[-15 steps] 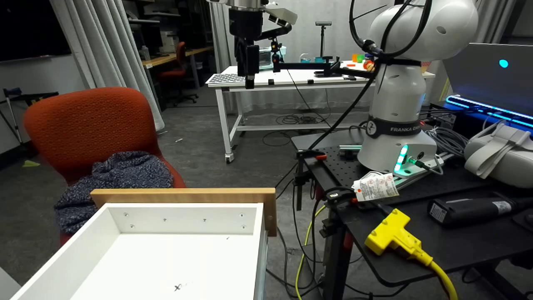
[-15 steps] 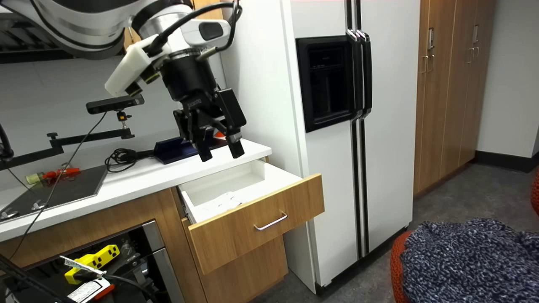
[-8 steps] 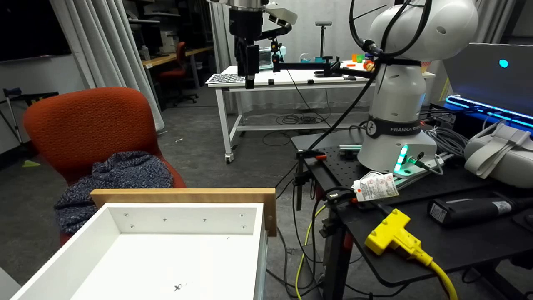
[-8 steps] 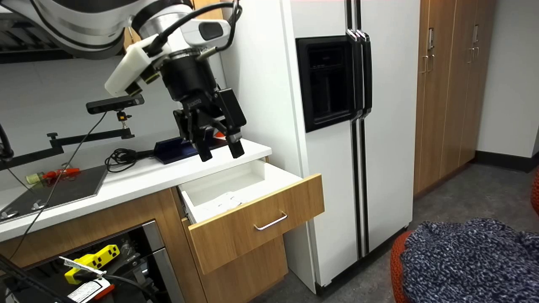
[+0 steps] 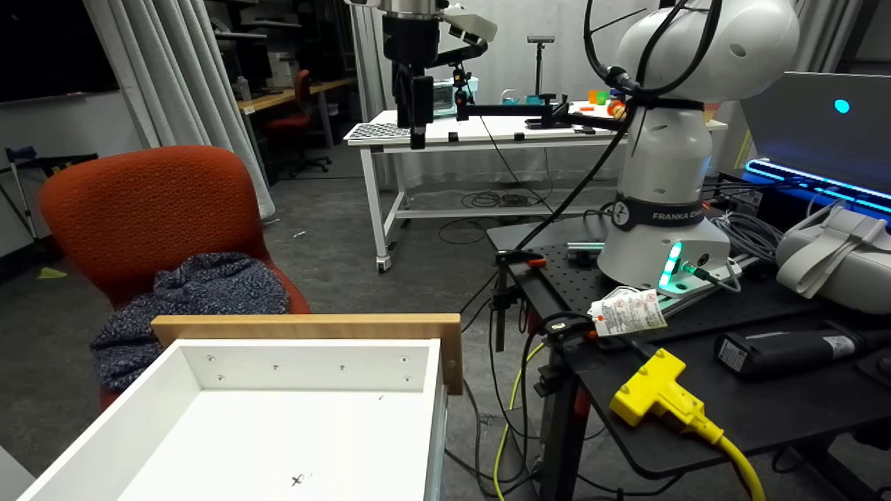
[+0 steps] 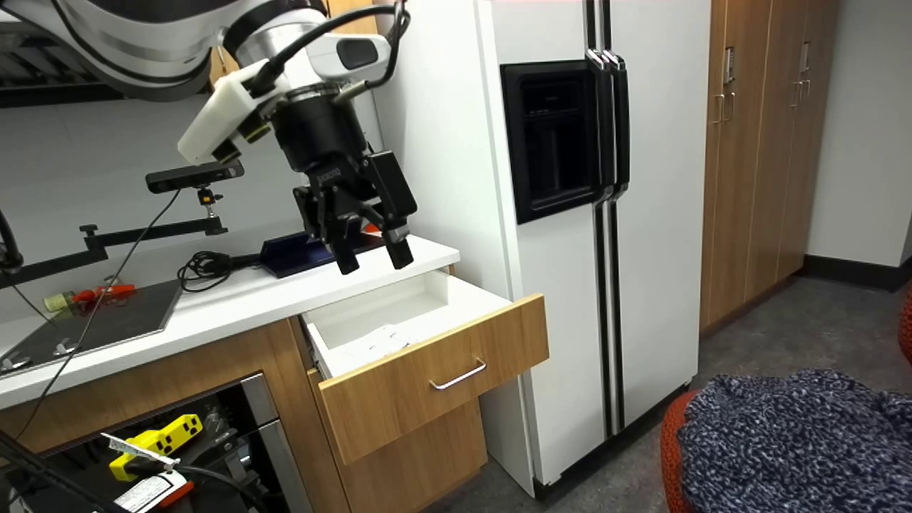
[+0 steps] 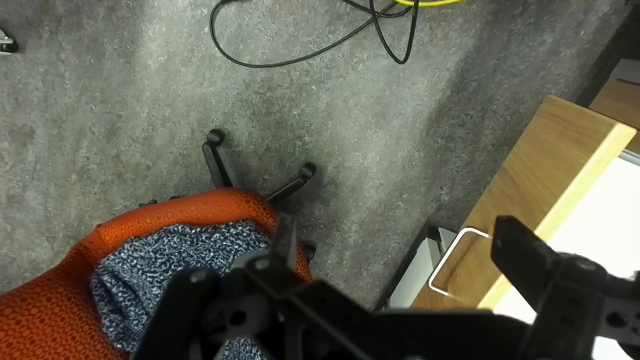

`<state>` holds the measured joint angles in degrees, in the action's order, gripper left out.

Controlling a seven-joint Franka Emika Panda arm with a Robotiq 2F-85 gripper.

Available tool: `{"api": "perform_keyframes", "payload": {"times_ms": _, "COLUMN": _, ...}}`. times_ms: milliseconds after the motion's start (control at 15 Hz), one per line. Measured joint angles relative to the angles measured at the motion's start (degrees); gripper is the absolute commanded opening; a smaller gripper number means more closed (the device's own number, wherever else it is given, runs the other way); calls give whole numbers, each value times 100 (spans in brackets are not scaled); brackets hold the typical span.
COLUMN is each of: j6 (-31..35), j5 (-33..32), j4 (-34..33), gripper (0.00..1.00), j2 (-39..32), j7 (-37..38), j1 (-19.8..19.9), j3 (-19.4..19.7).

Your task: Close the open drawer

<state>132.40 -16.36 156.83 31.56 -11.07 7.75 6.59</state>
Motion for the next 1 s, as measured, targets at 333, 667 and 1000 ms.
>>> {"api": "perform_keyframes", "payload": {"times_ms": 333, "j6": 0, "j5": 24, "j4": 0, "gripper": 100, "j2": -12, "j7": 2, "j1": -1, "j3": 0}}
{"api": "perform_keyframes", "payload": {"times_ms": 667, "j6": 0, "j5": 98, "j4": 0, "gripper": 100, "j2": -12, "j7": 82, "j1": -1, "j3": 0}}
{"api": "perform_keyframes", "payload": {"times_ms": 1000, "j6": -2, "j5": 96, "j4": 0, "gripper": 100, "j2": -20, "j7": 130, "j1": -1, "j3": -1}}
